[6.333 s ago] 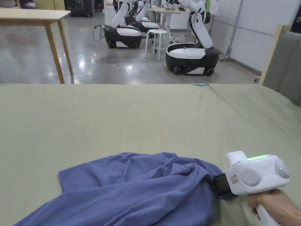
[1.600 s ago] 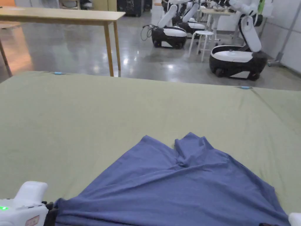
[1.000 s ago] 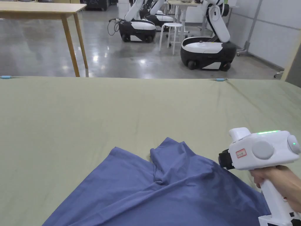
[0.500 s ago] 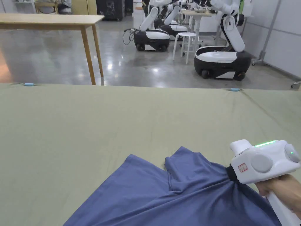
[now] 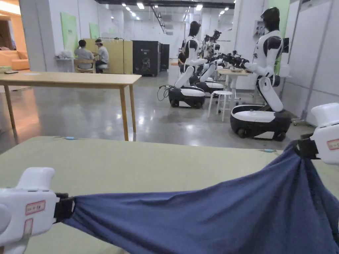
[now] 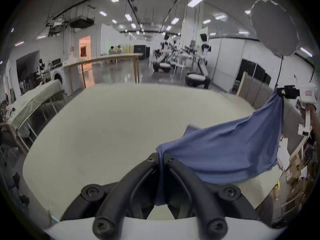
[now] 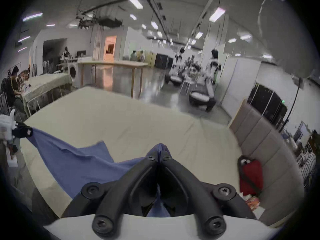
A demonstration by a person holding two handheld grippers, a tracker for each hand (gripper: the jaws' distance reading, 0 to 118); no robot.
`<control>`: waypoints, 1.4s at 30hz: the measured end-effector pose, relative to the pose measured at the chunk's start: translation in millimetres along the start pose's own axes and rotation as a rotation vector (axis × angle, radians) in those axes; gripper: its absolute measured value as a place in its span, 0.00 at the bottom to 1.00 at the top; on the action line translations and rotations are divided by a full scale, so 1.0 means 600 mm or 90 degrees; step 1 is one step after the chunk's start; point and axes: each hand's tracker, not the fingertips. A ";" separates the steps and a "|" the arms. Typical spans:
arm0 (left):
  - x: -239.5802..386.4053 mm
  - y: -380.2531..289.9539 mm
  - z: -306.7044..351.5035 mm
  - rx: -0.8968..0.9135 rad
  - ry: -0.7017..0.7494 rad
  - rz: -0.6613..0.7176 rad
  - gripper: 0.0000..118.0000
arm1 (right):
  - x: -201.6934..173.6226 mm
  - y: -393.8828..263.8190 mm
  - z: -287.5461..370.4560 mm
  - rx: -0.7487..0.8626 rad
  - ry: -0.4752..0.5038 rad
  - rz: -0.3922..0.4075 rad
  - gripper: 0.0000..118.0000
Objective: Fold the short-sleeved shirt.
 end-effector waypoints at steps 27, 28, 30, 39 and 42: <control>0.090 0.399 -0.006 0.129 0.151 -0.081 0.02 | 0.128 0.178 0.027 0.115 -0.084 -0.146 0.02; 0.090 0.411 -0.018 0.130 0.155 -0.080 0.02 | 0.131 0.189 0.015 0.117 -0.087 -0.146 0.02; 0.095 0.431 -0.035 0.133 0.167 -0.082 0.02 | 0.139 0.213 -0.009 0.121 -0.092 -0.151 0.02; 0.105 0.529 -0.111 0.169 0.172 -0.040 0.02 | 0.186 0.302 -0.115 0.132 -0.124 -0.156 0.02; 0.108 0.550 -0.145 0.178 0.187 -0.049 0.02 | 0.199 0.328 -0.154 0.126 -0.139 -0.155 0.02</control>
